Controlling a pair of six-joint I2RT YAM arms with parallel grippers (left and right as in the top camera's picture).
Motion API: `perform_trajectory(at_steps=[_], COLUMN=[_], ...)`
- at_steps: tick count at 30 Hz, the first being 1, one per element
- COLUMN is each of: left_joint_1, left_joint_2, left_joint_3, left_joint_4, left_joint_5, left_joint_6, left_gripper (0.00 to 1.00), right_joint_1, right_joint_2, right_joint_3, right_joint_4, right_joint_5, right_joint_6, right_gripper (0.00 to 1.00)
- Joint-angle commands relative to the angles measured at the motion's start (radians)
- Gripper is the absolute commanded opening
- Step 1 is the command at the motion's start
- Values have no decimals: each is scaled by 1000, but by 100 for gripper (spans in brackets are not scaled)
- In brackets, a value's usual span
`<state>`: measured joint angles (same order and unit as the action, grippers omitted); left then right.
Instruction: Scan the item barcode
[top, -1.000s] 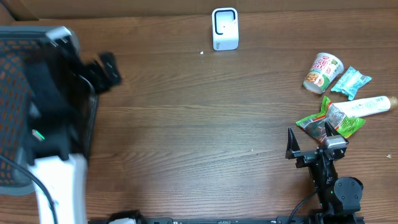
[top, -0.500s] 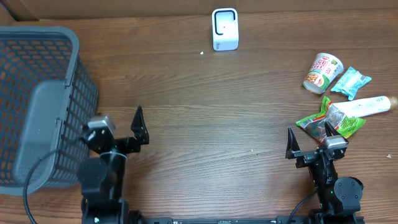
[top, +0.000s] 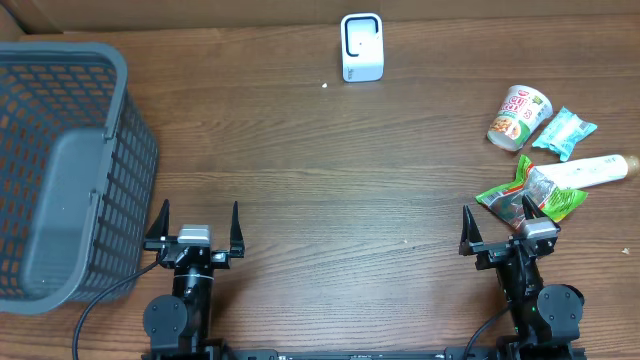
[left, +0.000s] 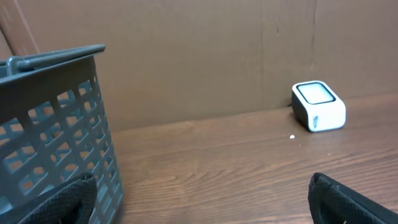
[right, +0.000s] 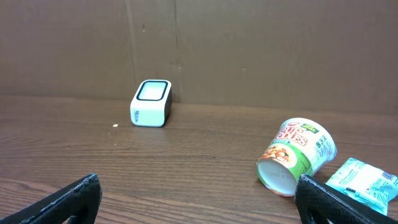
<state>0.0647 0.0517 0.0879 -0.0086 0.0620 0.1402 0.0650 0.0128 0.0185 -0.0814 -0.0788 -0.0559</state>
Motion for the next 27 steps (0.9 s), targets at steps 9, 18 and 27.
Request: perform_trajectory(at_steps=[9, 18, 27], left_joint_1=[-6, -6, -6], left_joint_2=[-48, -47, -47], left_joint_3=[-83, -83, -83], left_joint_4=[-68, -68, -68], left_joint_5=[-21, -21, -21], left_joint_6=[39, 39, 39], left_gripper=[100, 99, 100], right_joint_1=[-7, -6, -6], right_joint_2=[-10, -10, -10], right_joint_3=[-10, -10, -10], right_joint_4=[5, 5, 5], right_joint_5=[-5, -5, -5], right_joint_6=[3, 3, 3], right_gripper=[100, 100, 100])
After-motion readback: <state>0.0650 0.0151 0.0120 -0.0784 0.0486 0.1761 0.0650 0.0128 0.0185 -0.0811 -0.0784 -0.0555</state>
